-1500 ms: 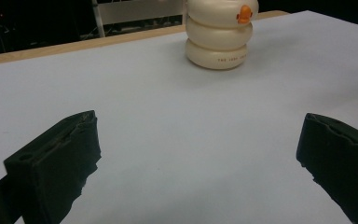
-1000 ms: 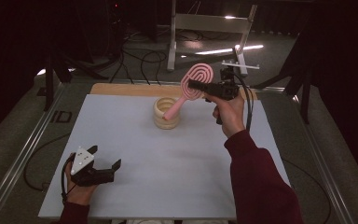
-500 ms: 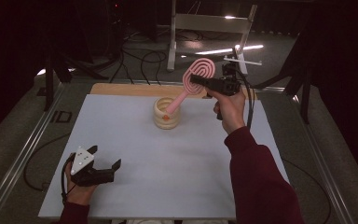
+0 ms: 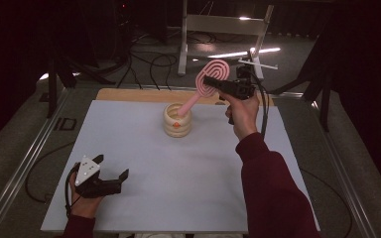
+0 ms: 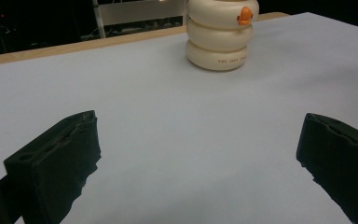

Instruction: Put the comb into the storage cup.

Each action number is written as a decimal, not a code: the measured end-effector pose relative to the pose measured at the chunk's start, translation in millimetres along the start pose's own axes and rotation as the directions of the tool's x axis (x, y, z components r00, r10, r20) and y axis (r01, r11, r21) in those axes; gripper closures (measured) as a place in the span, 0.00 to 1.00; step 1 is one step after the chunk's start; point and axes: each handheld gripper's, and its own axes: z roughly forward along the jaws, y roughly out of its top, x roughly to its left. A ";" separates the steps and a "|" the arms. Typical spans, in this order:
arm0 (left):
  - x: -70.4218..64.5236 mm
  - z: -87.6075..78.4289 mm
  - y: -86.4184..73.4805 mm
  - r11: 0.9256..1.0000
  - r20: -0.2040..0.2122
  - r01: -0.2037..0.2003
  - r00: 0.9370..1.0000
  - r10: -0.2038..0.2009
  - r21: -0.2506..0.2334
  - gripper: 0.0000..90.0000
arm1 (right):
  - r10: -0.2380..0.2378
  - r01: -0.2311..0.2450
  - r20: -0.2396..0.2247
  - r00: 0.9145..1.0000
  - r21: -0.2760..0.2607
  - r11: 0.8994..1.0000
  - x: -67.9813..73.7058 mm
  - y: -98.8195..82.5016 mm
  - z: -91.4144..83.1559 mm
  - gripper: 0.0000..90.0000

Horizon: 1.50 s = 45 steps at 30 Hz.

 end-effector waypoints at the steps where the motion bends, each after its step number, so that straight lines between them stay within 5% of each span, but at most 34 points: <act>1: 0.1 -0.2 0.0 1.000 0.000 0.000 1.000 0.000 0.000 0.00 | 0.000 0.000 0.003 1.000 -0.002 1.000 -0.5 -0.1 1.0 0.71; 45: 0.9 -1.6 0.0 1.000 -0.002 0.006 1.000 -0.006 -0.006 0.00 | -0.057 0.062 0.147 0.987 -0.030 0.998 -9.0 -10.1 28.0 0.71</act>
